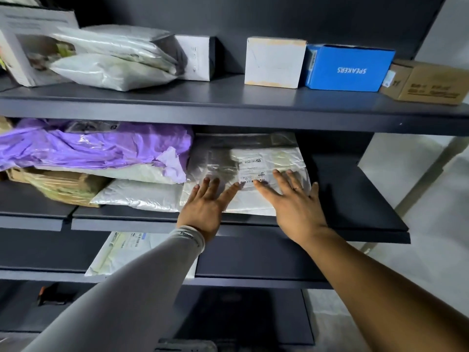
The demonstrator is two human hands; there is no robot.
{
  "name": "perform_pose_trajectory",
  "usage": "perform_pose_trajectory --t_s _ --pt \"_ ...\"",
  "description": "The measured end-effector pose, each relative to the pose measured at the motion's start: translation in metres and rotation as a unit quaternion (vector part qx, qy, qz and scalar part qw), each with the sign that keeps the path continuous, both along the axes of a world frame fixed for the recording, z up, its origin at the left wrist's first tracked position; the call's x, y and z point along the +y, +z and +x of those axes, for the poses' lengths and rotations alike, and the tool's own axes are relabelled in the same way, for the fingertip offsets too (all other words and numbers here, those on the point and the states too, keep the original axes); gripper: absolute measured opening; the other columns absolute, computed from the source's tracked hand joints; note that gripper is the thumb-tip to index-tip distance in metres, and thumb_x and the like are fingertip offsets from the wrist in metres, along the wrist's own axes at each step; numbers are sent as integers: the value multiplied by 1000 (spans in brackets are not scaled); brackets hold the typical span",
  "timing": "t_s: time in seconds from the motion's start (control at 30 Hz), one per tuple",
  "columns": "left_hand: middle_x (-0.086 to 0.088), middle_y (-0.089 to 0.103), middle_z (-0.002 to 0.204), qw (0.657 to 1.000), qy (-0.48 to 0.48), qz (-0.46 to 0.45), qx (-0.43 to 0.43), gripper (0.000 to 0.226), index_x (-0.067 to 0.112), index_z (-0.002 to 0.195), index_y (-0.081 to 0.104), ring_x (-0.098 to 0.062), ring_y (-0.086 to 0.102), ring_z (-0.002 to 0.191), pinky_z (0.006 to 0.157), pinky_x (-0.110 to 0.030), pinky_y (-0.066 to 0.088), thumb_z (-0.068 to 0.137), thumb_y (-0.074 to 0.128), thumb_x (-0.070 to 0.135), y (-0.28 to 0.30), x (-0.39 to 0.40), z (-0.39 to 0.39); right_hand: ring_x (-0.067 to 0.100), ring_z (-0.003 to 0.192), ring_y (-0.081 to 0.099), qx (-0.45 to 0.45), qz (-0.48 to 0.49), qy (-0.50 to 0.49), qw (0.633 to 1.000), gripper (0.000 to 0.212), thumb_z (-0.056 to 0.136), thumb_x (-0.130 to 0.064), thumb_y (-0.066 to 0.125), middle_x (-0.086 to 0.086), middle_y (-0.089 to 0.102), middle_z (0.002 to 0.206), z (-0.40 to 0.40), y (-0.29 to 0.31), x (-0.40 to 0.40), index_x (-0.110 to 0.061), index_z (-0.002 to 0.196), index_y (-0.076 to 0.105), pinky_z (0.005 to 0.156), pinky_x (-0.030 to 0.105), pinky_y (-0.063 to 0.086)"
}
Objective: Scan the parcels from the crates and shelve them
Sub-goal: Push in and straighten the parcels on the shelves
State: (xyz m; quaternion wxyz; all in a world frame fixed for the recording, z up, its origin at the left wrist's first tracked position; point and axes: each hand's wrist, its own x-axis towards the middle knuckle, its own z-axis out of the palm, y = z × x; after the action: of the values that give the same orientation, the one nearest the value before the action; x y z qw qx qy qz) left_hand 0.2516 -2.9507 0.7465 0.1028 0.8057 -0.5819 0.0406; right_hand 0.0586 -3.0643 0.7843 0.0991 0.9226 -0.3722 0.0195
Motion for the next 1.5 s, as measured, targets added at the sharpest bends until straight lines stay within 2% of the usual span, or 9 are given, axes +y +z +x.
perform_pose_trajectory --t_s 0.23,0.33,0.4,0.5,0.6,0.7,0.9,1.27,1.5 --pt "-8 7 174 998 34 20 40 88 54 161 2 -32 4 160 129 -39 2 95 35 6 -8 -42 28 29 160 -2 -16 49 4 999 87 100 -10 40 1 -2 175 31 -10 -46 -54 159 -5 120 69 16" --pt "2 12 174 999 22 13 35 72 57 160 6 -32 12 159 129 -43 6 103 42 31 -23 -55 49 26 161 -2 -25 74 3 997 80 102 -21 41 -3 -2 175 43 -14 -62 -55 159 -3 123 67 11" --pt "5 13 174 999 19 21 29 66 59 159 7 -31 14 159 129 -45 9 100 34 53 -31 -61 57 25 161 -2 -24 84 6 996 73 104 -34 41 -4 -3 175 48 -18 -72 -54 160 -1 122 68 8" --pt "4 11 174 997 51 36 45 72 64 156 5 -26 8 160 129 -47 4 89 17 87 -32 -67 55 25 161 -3 -8 75 6 997 69 101 -63 35 -3 -1 175 54 -28 -81 -52 160 2 120 72 6" --pt "1 6 175 995 74 45 41 85 62 157 5 -24 3 161 128 -52 -1 80 12 99 -30 -69 43 28 160 -7 12 74 -2 997 84 88 -89 14 -1 -4 175 57 -37 -82 -50 161 -1 119 73 1" --pt "-2 0 175 995 82 58 31 95 55 159 2 -24 -4 161 128 -54 -4 76 5 100 -32 -70 40 30 160 -10 30 65 -1 997 96 78 -97 3 0 -7 175 58 -42 -82 -49 161 -4 117 75 -1" --pt "0 -9 175 995 85 56 0 70 53 160 -6 -24 -7 161 127 -53 -10 97 11 78 -38 -69 41 31 159 -15 45 76 -6 996 100 76 -99 5 1 -12 174 59 -44 -83 -48 162 -6 117 75 -6" --pt "3 -9 174 994 96 45 -30 66 51 161 -6 -21 -8 161 129 -49 -4 105 25 63 -21 -20 22 35 158 -19 37 76 -26 996 97 82 -95 24 4 -19 172 77 -14 -58 -48 162 -6 116 76 -11" --pt "1 -3 175 997 79 25 -4 64 48 162 -7 -23 -5 161 129 -47 -4 108 27 50 -23 44 20 33 160 -10 2 49 -31 998 94 83 -94 11 4 -8 175 72 -14 13 -45 164 3 120 70 -9"
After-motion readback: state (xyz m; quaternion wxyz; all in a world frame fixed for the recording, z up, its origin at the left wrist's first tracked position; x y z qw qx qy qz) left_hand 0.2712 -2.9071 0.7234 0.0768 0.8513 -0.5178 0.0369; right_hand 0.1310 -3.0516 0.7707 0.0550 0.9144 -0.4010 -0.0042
